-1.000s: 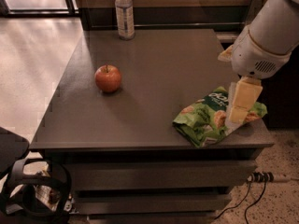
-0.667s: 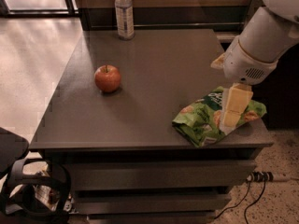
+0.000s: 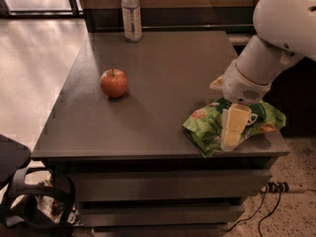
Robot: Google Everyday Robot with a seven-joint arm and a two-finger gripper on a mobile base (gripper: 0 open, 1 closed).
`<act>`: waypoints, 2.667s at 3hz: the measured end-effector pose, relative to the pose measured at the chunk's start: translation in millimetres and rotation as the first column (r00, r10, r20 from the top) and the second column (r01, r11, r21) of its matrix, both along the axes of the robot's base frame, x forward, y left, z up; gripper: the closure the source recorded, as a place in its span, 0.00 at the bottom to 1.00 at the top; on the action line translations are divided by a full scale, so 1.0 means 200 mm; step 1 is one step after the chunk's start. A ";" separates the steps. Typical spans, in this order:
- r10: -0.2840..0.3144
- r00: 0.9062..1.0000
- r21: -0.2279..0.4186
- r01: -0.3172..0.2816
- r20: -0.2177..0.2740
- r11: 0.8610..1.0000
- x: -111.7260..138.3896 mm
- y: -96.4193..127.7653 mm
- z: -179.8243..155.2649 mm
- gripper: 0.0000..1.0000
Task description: Move green rice chip bag near blue plastic bottle
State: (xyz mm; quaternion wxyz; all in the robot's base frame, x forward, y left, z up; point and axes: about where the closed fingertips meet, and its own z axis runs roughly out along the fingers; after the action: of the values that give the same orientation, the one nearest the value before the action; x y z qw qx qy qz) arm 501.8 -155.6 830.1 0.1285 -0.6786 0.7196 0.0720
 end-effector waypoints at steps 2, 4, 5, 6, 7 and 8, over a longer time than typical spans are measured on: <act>0.002 1.000 -0.001 -0.002 0.002 1.000 0.00 0.01 0.00 0.49; 0.004 1.000 -0.002 -0.004 0.004 1.000 -0.01 0.01 0.01 1.00; 0.000 1.000 -0.005 0.000 0.016 1.000 0.00 0.00 0.04 1.00; -0.029 0.994 -0.023 0.032 0.107 0.999 0.09 -0.11 0.23 1.00; -0.053 0.975 -0.009 0.056 0.215 0.998 0.22 -0.21 0.44 1.00; -0.036 0.941 0.041 0.023 0.335 0.999 0.45 -0.24 0.63 1.00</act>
Offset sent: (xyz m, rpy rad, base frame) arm -0.0002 0.0007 -0.0002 0.0002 -0.0004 0.0008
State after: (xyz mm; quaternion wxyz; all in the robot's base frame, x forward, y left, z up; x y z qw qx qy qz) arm 591.8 -202.6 956.4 0.2629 -0.6675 0.6958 -0.0335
